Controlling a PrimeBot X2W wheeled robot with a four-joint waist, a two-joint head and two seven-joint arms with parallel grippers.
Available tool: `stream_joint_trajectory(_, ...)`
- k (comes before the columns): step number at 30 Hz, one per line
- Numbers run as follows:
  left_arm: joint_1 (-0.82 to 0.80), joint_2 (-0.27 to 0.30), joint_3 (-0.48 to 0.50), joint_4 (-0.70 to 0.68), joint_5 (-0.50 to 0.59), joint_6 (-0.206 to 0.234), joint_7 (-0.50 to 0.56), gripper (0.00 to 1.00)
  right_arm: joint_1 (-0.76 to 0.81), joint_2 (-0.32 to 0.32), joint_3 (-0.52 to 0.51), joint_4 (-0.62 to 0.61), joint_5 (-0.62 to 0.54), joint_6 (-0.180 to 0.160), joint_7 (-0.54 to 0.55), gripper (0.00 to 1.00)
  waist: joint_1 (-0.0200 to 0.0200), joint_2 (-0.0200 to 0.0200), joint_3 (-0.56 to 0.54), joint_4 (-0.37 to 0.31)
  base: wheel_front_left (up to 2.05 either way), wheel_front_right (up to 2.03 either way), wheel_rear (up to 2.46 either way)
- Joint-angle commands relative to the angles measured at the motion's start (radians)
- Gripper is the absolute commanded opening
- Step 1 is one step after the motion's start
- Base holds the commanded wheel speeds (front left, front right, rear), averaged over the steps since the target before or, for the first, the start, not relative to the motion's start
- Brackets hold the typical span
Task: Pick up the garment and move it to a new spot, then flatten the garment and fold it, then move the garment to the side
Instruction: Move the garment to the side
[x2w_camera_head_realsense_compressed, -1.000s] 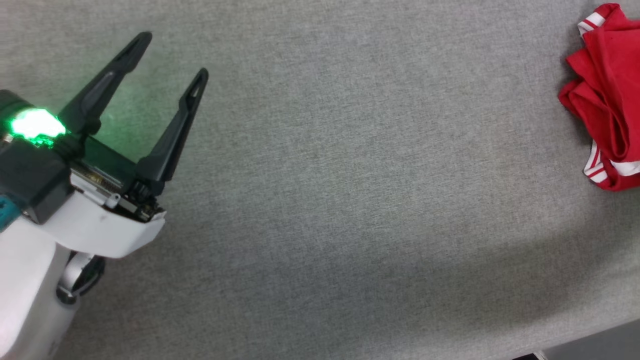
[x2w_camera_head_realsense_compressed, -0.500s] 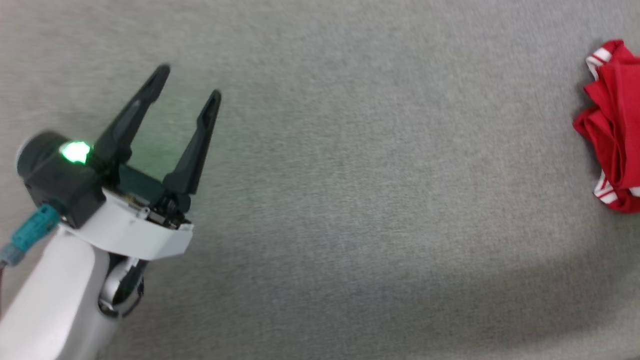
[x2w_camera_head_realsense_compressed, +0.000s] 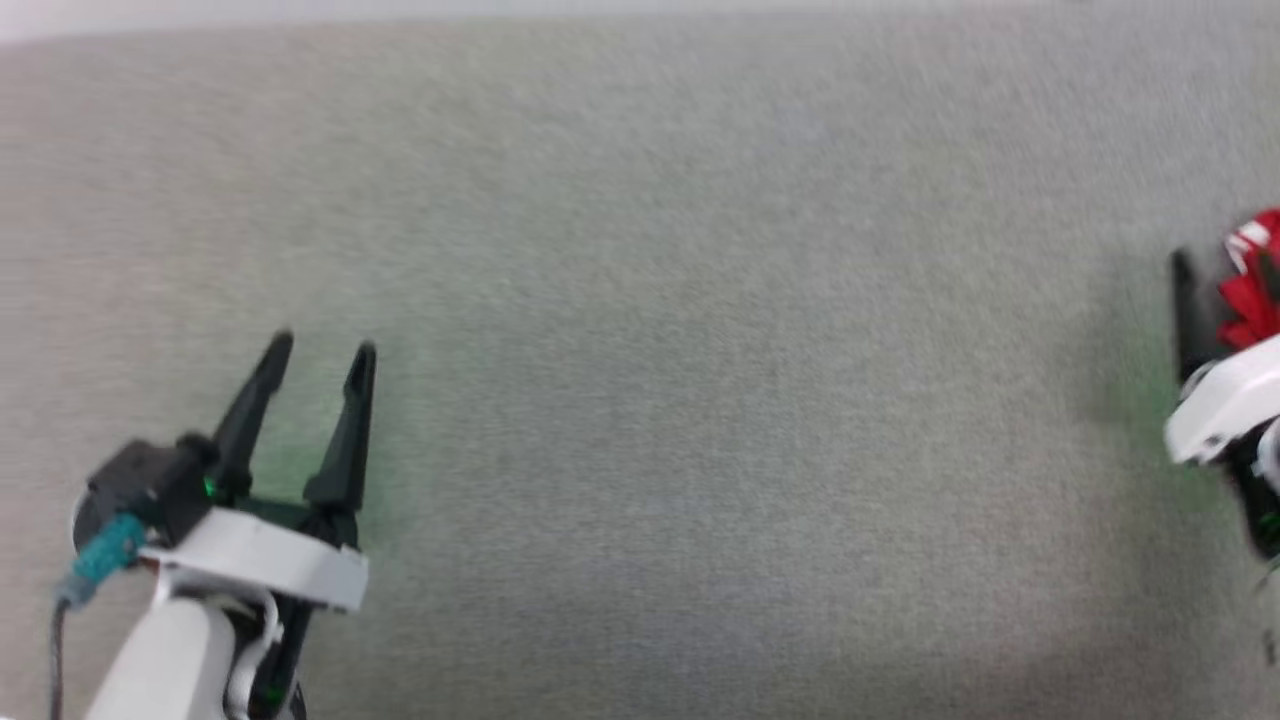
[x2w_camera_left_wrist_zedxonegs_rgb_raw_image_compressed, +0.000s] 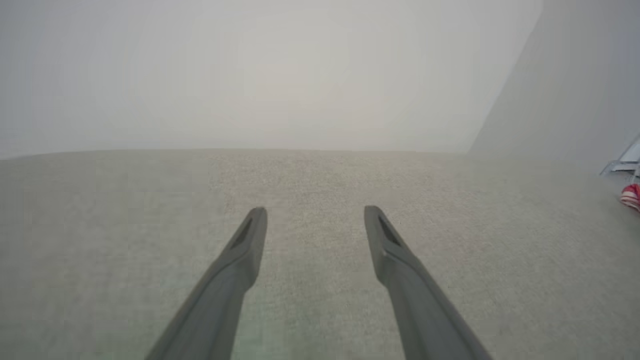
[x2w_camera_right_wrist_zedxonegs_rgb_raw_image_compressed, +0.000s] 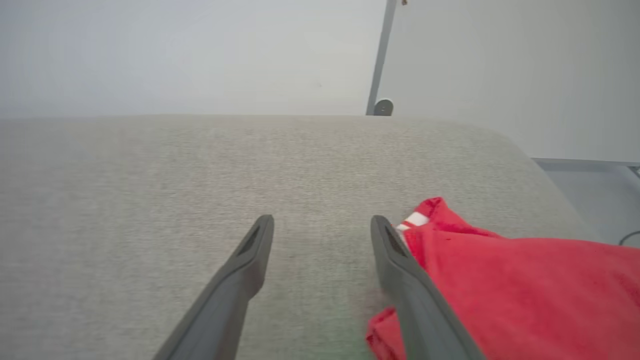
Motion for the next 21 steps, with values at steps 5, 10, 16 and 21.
stream_joint_trajectory(5,0.057,-0.042,0.025,0.066,0.011,0.000,0.000,1.00,0.084,0.021,0.045,-0.037,0.030,-0.001,-0.025,1.00,0.0000,-0.0001,-0.137,0.104,0.00,0.00,0.00)
stream_joint_trajectory(10,0.090,-0.081,0.022,0.119,0.012,0.000,0.000,1.00,0.181,0.029,0.070,-0.072,0.059,-0.001,-0.065,1.00,0.0000,-0.0001,-0.207,0.149,0.00,0.00,0.00)
stream_joint_trajectory(16,0.145,-0.103,0.053,0.115,0.033,0.000,0.000,1.00,0.288,0.044,0.091,-0.146,0.086,-0.001,-0.091,1.00,0.0000,-0.0001,-0.268,0.167,0.00,0.00,0.00)
stream_joint_trajectory(21,0.201,-0.115,0.081,0.091,0.051,0.000,0.000,1.00,0.367,0.058,0.112,-0.226,0.095,-0.001,-0.091,1.00,0.0000,-0.0001,-0.309,0.163,0.00,0.00,0.00)
